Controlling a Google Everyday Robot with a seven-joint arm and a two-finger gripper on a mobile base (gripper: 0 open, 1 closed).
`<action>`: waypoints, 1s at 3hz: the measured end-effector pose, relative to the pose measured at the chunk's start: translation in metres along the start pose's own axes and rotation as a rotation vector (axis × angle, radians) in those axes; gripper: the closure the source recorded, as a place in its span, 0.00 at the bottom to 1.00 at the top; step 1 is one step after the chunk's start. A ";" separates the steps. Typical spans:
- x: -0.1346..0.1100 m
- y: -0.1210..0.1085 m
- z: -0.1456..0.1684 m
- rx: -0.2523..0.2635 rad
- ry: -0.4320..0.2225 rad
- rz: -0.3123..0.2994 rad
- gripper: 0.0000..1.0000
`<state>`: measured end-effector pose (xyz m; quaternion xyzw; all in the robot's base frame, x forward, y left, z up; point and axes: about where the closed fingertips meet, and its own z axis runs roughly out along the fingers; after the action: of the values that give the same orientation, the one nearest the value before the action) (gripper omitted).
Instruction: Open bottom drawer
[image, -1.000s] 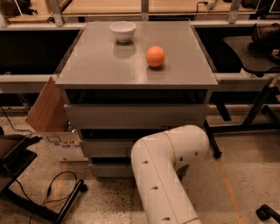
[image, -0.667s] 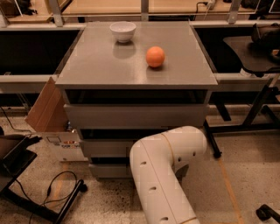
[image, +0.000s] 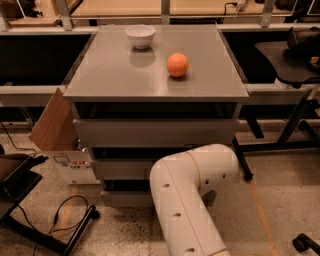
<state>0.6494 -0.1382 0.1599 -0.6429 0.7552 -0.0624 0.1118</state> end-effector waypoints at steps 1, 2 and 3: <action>0.000 -0.001 -0.003 0.000 0.000 0.000 1.00; 0.000 -0.001 -0.006 0.000 0.000 0.000 1.00; -0.001 -0.002 -0.007 0.000 0.000 0.000 1.00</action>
Offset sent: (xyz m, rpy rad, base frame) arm -0.2491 0.0068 0.1684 0.0835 0.2200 -0.1276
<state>0.6494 -0.1382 0.1674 -0.6429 0.7552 -0.0624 0.1118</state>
